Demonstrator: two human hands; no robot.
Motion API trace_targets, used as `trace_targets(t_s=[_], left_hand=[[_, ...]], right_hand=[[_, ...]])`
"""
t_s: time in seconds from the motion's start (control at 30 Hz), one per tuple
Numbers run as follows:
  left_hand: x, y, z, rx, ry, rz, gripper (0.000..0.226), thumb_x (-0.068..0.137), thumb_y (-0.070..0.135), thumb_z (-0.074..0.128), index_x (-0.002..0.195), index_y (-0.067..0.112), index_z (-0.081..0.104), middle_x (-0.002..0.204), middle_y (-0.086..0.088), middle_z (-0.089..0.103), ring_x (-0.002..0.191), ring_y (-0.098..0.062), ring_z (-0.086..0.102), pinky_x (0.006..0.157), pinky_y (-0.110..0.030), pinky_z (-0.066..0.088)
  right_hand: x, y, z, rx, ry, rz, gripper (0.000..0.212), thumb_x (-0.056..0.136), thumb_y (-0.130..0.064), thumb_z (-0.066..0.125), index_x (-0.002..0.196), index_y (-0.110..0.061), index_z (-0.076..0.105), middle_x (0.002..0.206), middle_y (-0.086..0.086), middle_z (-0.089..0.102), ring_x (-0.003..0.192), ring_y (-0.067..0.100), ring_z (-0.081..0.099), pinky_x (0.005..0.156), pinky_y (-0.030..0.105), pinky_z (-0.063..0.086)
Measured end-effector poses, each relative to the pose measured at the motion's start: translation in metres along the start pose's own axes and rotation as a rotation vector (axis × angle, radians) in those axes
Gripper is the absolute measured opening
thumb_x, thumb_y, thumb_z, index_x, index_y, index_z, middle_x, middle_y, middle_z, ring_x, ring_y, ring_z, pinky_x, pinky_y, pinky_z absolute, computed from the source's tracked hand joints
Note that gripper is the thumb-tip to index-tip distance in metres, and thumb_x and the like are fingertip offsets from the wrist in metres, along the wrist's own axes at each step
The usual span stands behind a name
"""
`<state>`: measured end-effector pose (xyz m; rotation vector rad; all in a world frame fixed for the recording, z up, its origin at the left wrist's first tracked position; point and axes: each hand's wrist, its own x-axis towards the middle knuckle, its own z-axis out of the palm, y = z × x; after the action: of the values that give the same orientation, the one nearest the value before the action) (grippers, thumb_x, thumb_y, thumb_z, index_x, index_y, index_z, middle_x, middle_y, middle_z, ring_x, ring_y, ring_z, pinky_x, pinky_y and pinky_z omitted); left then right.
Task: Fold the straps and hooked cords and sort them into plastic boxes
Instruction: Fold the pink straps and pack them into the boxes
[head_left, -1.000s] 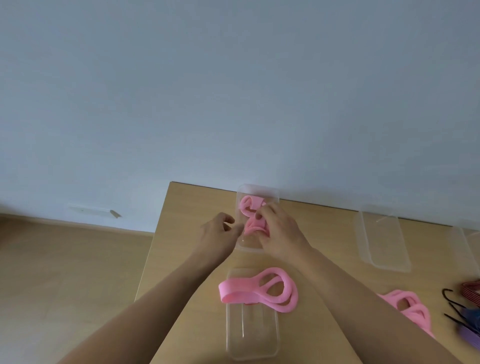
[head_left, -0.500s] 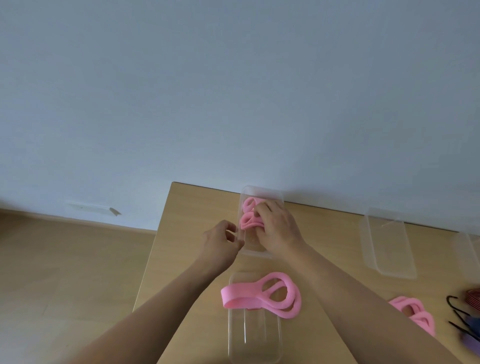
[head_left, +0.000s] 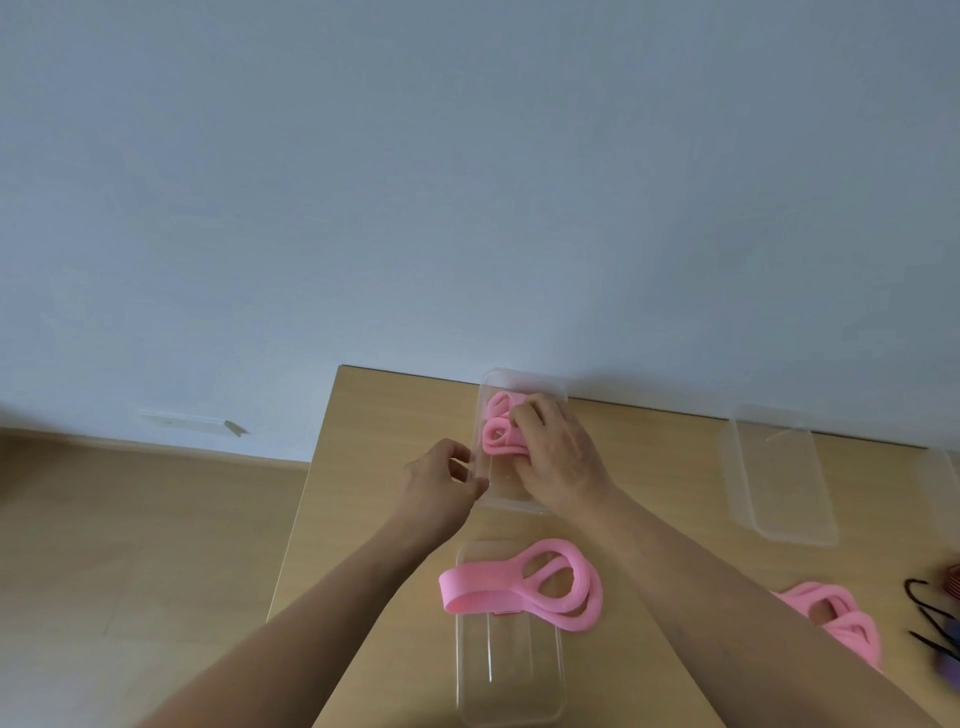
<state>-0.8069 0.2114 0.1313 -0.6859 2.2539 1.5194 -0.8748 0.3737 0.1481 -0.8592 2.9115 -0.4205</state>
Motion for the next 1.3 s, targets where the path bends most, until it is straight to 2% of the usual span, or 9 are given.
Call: trace_targets(t_s=[0.23, 0.4, 0.6, 0.77, 0.87, 1.0, 1.13, 1.23, 1.3], left_hand=[[0.0, 0.002, 0.001, 0.005, 0.006, 0.007, 0.023, 0.089, 0.018, 0.074, 0.109, 0.02, 0.062, 0.097, -0.002, 0.071, 0.074, -0.021, 0.072, 0.062, -0.026, 0.056], [-0.002, 0.004, -0.004, 0.015, 0.016, 0.019, 0.029, 0.088, 0.033, 0.077, 0.11, 0.023, 0.063, 0.1, 0.005, 0.068, 0.085, -0.019, 0.068, 0.065, -0.03, 0.052], [-0.012, 0.005, -0.007, 0.12, 0.108, 0.088, 0.03, 0.091, 0.031, 0.073, 0.117, 0.02, 0.064, 0.109, 0.004, 0.066, 0.09, -0.013, 0.064, 0.08, -0.034, 0.053], [-0.032, -0.01, -0.006, 0.219, 0.203, 0.199, 0.025, 0.092, 0.022, 0.073, 0.115, 0.016, 0.065, 0.104, 0.003, 0.065, 0.089, -0.016, 0.062, 0.071, -0.023, 0.041], [-0.047, -0.026, -0.003, 0.27, 0.239, 0.245, 0.015, 0.093, 0.021, 0.071, 0.106, 0.018, 0.066, 0.097, 0.007, 0.064, 0.086, -0.013, 0.06, 0.067, -0.012, 0.036], [-0.067, -0.038, 0.009, 0.348, 0.217, 0.296, 0.014, 0.093, 0.019, 0.071, 0.106, 0.016, 0.071, 0.1, 0.004, 0.068, 0.099, -0.02, 0.06, 0.079, -0.026, 0.039], [-0.08, -0.031, 0.022, 0.421, 0.164, 0.323, 0.022, 0.092, 0.023, 0.073, 0.113, 0.016, 0.074, 0.115, 0.0, 0.071, 0.118, -0.022, 0.056, 0.09, -0.022, 0.032], [-0.086, -0.018, 0.026, 0.424, 0.041, 0.347, 0.036, 0.091, 0.028, 0.072, 0.126, 0.021, 0.07, 0.129, 0.003, 0.067, 0.127, -0.016, 0.053, 0.096, -0.021, 0.034], [-0.091, -0.008, 0.028, 0.375, -0.075, 0.328, 0.043, 0.091, 0.026, 0.072, 0.133, 0.023, 0.066, 0.131, 0.007, 0.066, 0.122, -0.012, 0.057, 0.099, -0.023, 0.04]], right_hand=[[-0.002, 0.0, 0.001, -0.009, -0.073, 0.002, 0.068, 0.065, -0.032, 0.087, 0.122, -0.013, 0.057, 0.124, 0.007, 0.056, 0.11, 0.029, 0.053, 0.094, 0.038, 0.051], [-0.007, 0.002, -0.003, -0.034, -0.042, 0.047, 0.066, 0.07, -0.059, 0.072, 0.122, -0.02, 0.06, 0.13, 0.006, 0.051, 0.118, 0.026, 0.047, 0.099, 0.036, 0.045], [-0.027, -0.001, -0.002, 0.11, 0.134, 0.14, 0.042, 0.084, -0.032, 0.075, 0.121, -0.014, 0.067, 0.126, 0.003, 0.062, 0.115, 0.027, 0.053, 0.097, 0.037, 0.048], [-0.08, 0.003, 0.006, 0.137, 0.405, 0.248, 0.015, 0.082, -0.017, 0.078, 0.092, -0.01, 0.07, 0.088, 0.003, 0.067, 0.083, 0.024, 0.057, 0.07, 0.028, 0.045], [-0.119, 0.009, 0.017, 0.109, 0.251, 0.341, 0.016, 0.082, -0.023, 0.078, 0.083, -0.011, 0.067, 0.081, 0.002, 0.064, 0.078, 0.026, 0.058, 0.065, 0.034, 0.049], [-0.149, 0.011, 0.029, 0.039, -0.12, 0.479, 0.03, 0.089, -0.044, 0.063, 0.105, -0.018, 0.066, 0.106, 0.002, 0.054, 0.099, 0.021, 0.051, 0.081, 0.032, 0.048], [-0.15, 0.003, 0.021, 0.122, 0.012, 0.442, 0.016, 0.089, -0.023, 0.064, 0.1, -0.013, 0.068, 0.103, 0.004, 0.058, 0.097, 0.023, 0.053, 0.081, 0.033, 0.047], [-0.144, -0.003, 0.001, 0.336, 0.139, 0.361, 0.007, 0.086, -0.013, 0.068, 0.093, -0.012, 0.068, 0.084, -0.001, 0.066, 0.076, 0.02, 0.059, 0.068, 0.036, 0.05], [-0.138, -0.008, -0.02, 0.507, 0.194, 0.3, 0.008, 0.085, -0.013, 0.073, 0.092, -0.016, 0.071, 0.074, -0.012, 0.066, 0.064, 0.009, 0.058, 0.061, 0.027, 0.048]])
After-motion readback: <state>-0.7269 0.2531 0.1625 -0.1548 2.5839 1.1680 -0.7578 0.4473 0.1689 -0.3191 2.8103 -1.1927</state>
